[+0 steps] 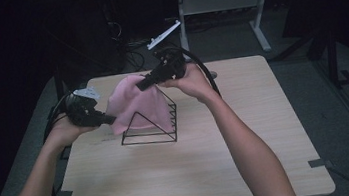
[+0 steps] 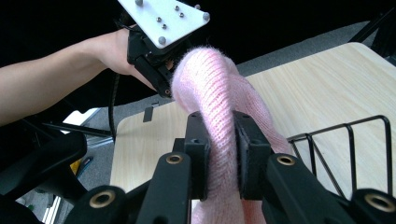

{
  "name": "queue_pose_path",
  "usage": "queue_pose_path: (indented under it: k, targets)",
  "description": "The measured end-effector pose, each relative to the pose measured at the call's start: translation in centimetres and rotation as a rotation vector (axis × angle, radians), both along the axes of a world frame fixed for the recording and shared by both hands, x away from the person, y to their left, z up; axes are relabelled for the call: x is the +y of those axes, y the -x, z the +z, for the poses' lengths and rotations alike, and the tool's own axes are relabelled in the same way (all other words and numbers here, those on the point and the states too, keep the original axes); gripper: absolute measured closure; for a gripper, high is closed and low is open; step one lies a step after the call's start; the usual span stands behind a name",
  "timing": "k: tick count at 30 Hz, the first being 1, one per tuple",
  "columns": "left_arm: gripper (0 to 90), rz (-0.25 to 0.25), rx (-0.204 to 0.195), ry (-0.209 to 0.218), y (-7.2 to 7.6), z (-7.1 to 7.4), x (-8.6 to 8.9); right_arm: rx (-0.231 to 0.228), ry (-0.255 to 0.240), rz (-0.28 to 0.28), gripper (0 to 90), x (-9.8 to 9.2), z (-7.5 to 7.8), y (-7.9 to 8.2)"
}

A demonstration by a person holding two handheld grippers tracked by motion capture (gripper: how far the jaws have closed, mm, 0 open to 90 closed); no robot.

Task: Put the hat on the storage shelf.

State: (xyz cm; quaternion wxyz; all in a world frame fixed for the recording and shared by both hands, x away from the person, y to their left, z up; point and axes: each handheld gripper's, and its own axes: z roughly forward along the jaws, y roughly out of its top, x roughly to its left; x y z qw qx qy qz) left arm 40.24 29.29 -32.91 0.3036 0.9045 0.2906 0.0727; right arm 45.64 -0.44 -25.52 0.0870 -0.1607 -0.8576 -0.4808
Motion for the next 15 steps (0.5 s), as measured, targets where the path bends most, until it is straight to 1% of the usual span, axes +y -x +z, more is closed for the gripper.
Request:
queue_pose_path:
  k: [2,3,4,8,11,12,13,15]
  targets:
    - [82.2,0.002,-0.001,-0.009,0.0,-0.2,-0.1,0.003,-0.001,0.001,76.8,0.0,-0.3,0.0]
    - [82.2,-0.002,-0.001,-0.019,-0.1,-0.3,-0.2,0.015,0.000,-0.002,76.8,0.0,-0.3,0.1]
    - [82.2,0.002,-0.002,-0.032,-0.1,-0.4,-0.4,0.015,0.003,0.001,76.8,0.0,-0.6,0.1]
    - [82.2,0.001,0.009,-0.027,-0.2,-0.9,-0.3,0.019,0.011,0.003,76.7,0.1,-0.9,0.1]
    - [82.2,0.013,0.021,-0.012,-0.3,-1.6,-0.2,0.028,0.012,0.007,76.6,0.1,-1.4,0.1]
    - [82.2,0.012,0.026,-0.018,-0.3,-1.7,-0.1,0.037,0.018,0.007,76.5,0.2,-1.6,0.2]
    - [82.2,0.011,0.028,-0.031,-0.3,-1.9,-0.2,0.033,0.022,0.011,76.4,0.2,-1.8,0.1]
    - [82.1,0.014,0.020,-0.043,-0.2,-2.1,-0.3,0.041,0.031,0.017,76.1,0.3,-2.1,0.2]
